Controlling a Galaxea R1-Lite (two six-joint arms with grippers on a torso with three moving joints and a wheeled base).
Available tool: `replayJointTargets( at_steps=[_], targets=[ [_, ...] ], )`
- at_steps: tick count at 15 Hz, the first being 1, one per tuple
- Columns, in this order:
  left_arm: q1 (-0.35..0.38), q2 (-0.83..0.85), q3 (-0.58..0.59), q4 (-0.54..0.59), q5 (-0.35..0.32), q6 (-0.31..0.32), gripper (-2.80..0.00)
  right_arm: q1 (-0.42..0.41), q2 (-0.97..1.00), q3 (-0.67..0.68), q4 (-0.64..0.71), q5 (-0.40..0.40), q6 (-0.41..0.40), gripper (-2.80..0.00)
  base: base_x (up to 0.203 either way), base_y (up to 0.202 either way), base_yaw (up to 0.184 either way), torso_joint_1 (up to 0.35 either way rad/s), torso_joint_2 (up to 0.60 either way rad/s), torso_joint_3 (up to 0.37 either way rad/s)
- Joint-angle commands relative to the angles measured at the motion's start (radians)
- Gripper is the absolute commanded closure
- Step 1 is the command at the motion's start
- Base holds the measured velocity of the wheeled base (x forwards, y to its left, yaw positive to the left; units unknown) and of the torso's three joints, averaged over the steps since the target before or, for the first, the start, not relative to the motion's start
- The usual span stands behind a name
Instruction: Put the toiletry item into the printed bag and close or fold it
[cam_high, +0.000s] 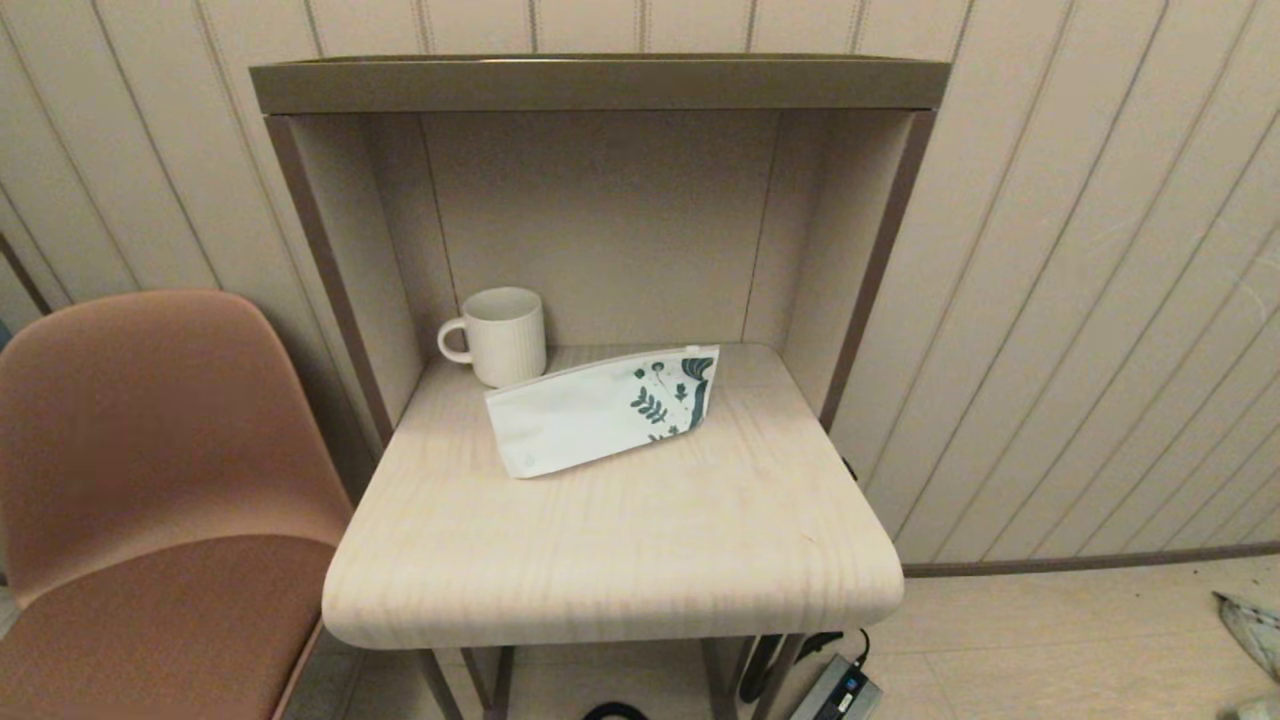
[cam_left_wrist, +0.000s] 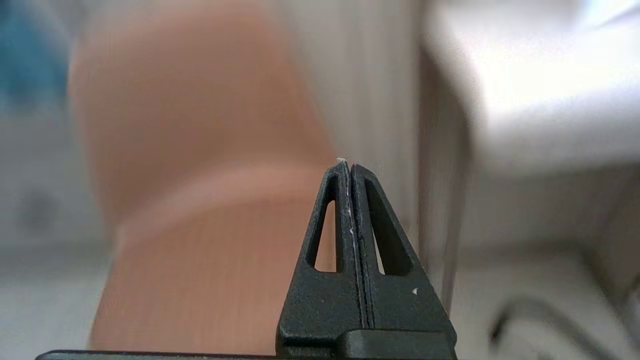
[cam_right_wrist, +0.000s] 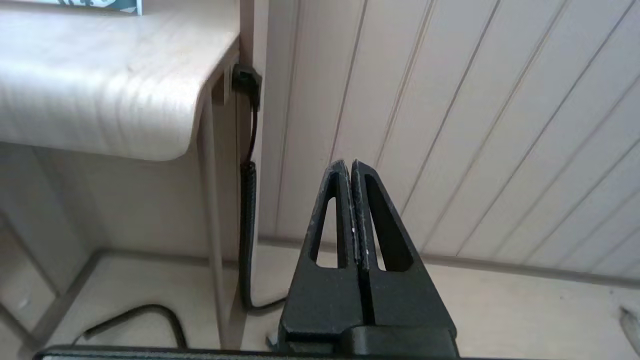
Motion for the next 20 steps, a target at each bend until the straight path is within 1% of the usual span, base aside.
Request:
replayJointTargets(
  at_steps=[1,3,4,5,7,8,10,13,15,20],
  targets=[
    [-0.001,-0.033,0.049,-0.107,-0.084,-0.006,0.0,0.001,-0.005,0.007,-0.001,-0.001,0.0,0.0,0.0,0.0,0.0,0.0,0.0,0.0],
    [-0.002,-0.032,0.049,-0.046,-0.092,-0.036,0.0,0.001,-0.005,0.007,-0.001,-0.004,0.019,0.0,0.0,0.0,0.0,0.0,0.0,0.0],
    [-0.002,-0.032,0.049,-0.046,-0.089,-0.064,0.0,0.002,-0.005,0.007,-0.001,-0.006,0.062,0.0,0.0,0.0,0.0,0.0,0.0,0.0],
    [-0.001,-0.032,0.049,-0.046,-0.088,-0.066,0.0,0.001,-0.005,0.007,-0.004,-0.018,0.101,0.0,0.0,0.0,0.0,0.0,0.0,0.0],
    [-0.002,-0.032,0.049,-0.049,-0.081,-0.08,0.0,-0.001,-0.005,0.007,-0.003,-0.029,0.106,0.0,0.0,0.0,0.0,0.0,0.0,0.0],
    [-0.002,-0.032,0.049,-0.054,-0.072,-0.107,0.0,-0.001,-0.004,0.007,-0.003,-0.029,0.108,0.0,0.0,0.0,0.0,0.0,0.0,0.0],
    [-0.003,-0.032,0.049,-0.062,-0.043,-0.189,0.0,-0.001,-0.004,0.007,-0.003,-0.032,0.109,0.0,0.0,0.0,0.0,0.0,0.0,0.0],
    [-0.004,-0.032,0.049,-0.065,-0.041,-0.195,0.0,-0.001,-0.004,0.007,-0.003,-0.032,0.109,0.0,0.0,0.0,0.0,0.0,0.0,0.0],
    [-0.004,-0.032,0.049,-0.066,-0.038,-0.217,0.0,-0.001,-0.004,0.007,-0.004,-0.033,0.112,0.0,0.0,0.0,0.0,0.0,0.0,0.0],
    [-0.004,-0.032,0.049,-0.066,-0.038,-0.218,0.0,-0.004,-0.004,0.007,-0.003,-0.032,0.109,0.0,0.0,0.0,0.0,0.0,0.0,0.0]
  ],
)
